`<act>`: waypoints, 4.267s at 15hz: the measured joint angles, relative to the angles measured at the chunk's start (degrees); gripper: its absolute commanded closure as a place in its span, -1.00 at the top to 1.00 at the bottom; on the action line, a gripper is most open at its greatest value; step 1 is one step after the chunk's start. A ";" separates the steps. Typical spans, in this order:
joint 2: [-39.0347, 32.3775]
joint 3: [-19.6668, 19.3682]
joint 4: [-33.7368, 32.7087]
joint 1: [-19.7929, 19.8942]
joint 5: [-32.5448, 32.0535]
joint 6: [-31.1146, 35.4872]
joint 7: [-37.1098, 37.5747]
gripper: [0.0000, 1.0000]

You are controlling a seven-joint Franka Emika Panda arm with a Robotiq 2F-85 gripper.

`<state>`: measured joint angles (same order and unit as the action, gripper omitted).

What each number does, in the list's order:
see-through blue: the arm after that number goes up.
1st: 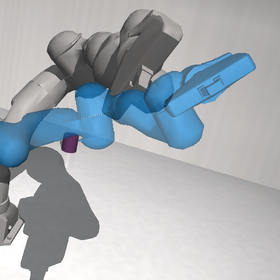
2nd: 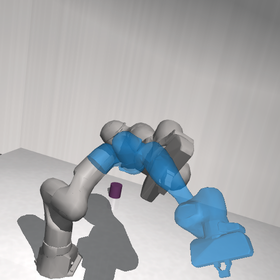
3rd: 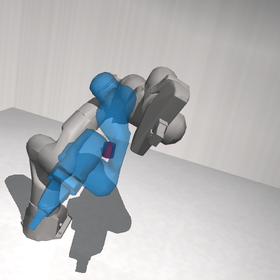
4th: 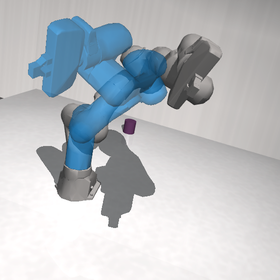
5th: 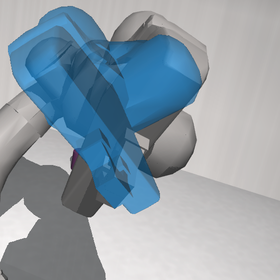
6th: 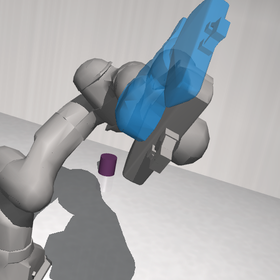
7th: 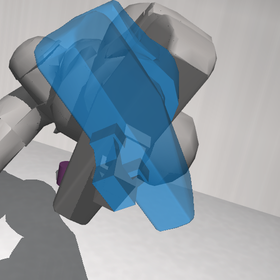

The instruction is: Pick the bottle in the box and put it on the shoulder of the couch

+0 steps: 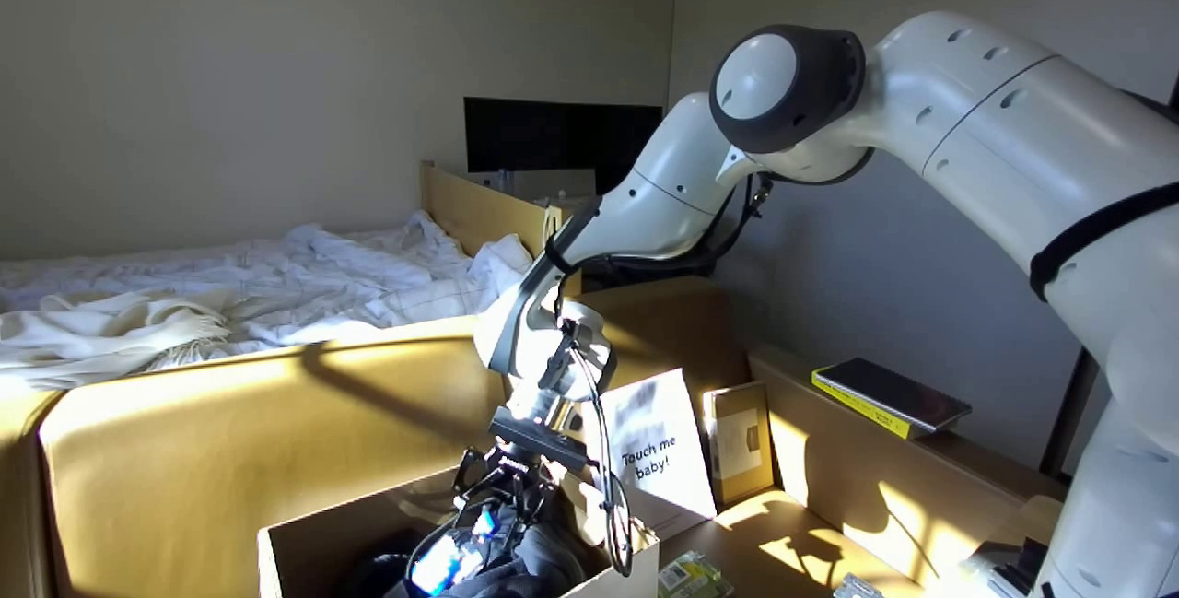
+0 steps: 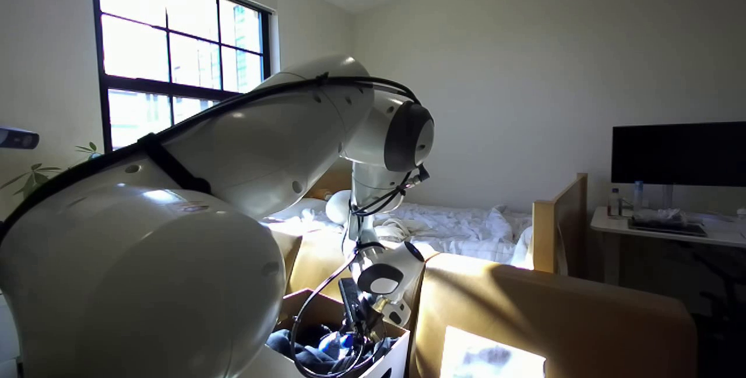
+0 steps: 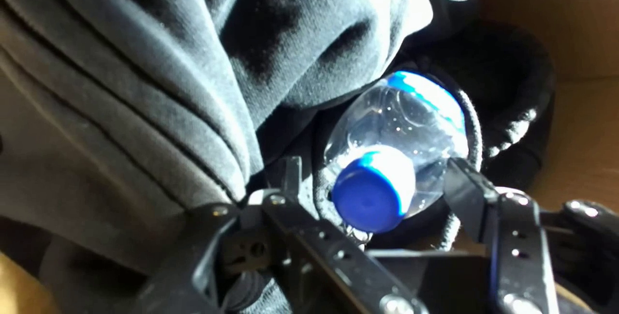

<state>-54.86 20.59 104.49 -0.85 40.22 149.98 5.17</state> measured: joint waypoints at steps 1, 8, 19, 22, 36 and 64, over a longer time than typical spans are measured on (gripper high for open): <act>-0.01 -0.08 0.00 -0.02 0.00 0.00 0.00 -0.19; 0.59 -0.34 -0.38 0.01 0.87 1.20 0.00 -0.73; 12.26 -4.37 4.75 -5.95 -8.89 -3.32 2.49 -0.70; 21.00 -9.63 5.68 -12.08 -19.25 -9.74 10.33 -0.70; 44.72 -19.79 -10.57 -13.91 -56.59 -64.90 30.73 -0.73; 47.36 -33.26 1.87 9.60 -58.53 -44.11 27.20 -0.72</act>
<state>-7.50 -12.68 106.36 8.74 -18.31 105.87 32.37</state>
